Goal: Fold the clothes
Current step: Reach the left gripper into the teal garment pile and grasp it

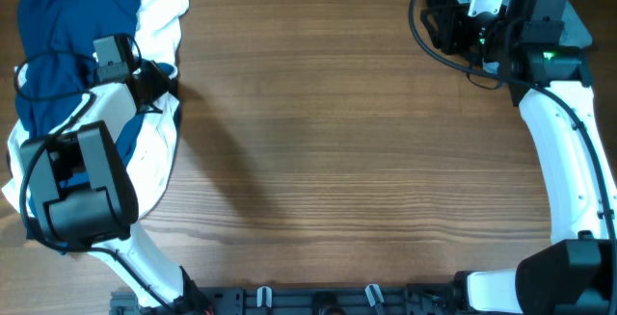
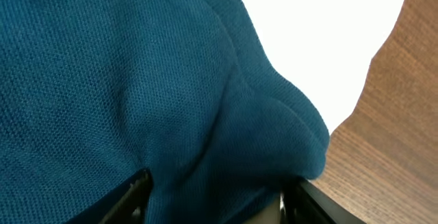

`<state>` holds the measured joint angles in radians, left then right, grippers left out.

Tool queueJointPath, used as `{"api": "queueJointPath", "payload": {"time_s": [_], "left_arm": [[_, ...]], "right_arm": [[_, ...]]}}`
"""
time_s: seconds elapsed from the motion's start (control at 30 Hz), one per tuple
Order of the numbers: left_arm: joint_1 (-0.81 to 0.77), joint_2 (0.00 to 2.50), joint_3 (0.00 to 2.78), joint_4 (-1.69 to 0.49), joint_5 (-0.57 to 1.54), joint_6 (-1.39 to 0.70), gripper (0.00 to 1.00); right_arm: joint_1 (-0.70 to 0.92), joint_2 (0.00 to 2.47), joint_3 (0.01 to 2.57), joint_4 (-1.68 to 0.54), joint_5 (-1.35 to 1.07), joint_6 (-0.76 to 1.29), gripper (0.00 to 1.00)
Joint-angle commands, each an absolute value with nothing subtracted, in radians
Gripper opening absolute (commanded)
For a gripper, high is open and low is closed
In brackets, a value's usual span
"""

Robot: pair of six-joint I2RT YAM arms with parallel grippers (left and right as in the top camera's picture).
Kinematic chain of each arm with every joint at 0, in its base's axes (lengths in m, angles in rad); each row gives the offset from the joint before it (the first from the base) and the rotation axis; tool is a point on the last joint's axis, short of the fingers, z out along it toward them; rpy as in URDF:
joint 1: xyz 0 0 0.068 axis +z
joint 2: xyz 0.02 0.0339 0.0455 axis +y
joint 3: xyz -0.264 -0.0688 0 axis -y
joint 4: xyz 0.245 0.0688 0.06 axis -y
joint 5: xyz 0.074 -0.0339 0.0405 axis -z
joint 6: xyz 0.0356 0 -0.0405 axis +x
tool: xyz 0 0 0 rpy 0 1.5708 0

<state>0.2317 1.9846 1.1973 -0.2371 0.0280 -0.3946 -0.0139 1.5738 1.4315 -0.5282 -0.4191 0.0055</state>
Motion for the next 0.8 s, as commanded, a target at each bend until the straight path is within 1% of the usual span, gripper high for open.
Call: {"api": "queueJointPath", "payload": {"time_s": [0.0,0.03,0.13,0.17,0.2,0.27,0.43,0.53,0.63,0.77], "left_arm": [[0.232,2.018,1.205,-0.223,0.068,-0.516,0.58],[0.232,2.018,1.205,-0.22,0.068,-0.541,0.54],[0.232,2.018,1.205,-0.215,0.071,-0.563,0.27],[0.232,2.018,1.205,-0.216,0.071,-0.567,0.13],[0.232,2.018,1.205,-0.217,0.071,-0.577,0.04],[0.232,2.009,1.205,-0.217,0.071,-0.591,0.04],[0.232,1.892,1.217,-0.268,0.07,-0.551,0.04],[0.232,1.776,1.219,-0.342,0.07,-0.501,0.04],[0.232,1.689,1.219,-0.442,0.07,-0.501,0.04],[0.231,1.621,1.219,-0.525,0.07,-0.501,0.04]], "right_arm": [[-0.009,1.61,1.458,-0.528,-0.435,0.009,0.5],[-0.009,1.614,1.458,-0.529,-0.435,0.011,0.5],[-0.009,1.624,1.458,-0.529,-0.435,0.01,0.49],[-0.009,1.624,1.458,-0.529,-0.435,0.01,0.49],[-0.009,1.624,1.458,-0.526,-0.435,0.01,0.48],[-0.009,1.624,1.458,-0.517,-0.435,0.01,0.46],[-0.009,1.623,1.458,-0.508,-0.435,0.009,0.46],[-0.009,1.623,1.458,-0.508,-0.435,0.007,0.46],[-0.009,1.623,1.458,-0.497,-0.437,0.006,0.46],[-0.009,1.623,1.458,-0.464,-0.471,0.007,0.46]]}}
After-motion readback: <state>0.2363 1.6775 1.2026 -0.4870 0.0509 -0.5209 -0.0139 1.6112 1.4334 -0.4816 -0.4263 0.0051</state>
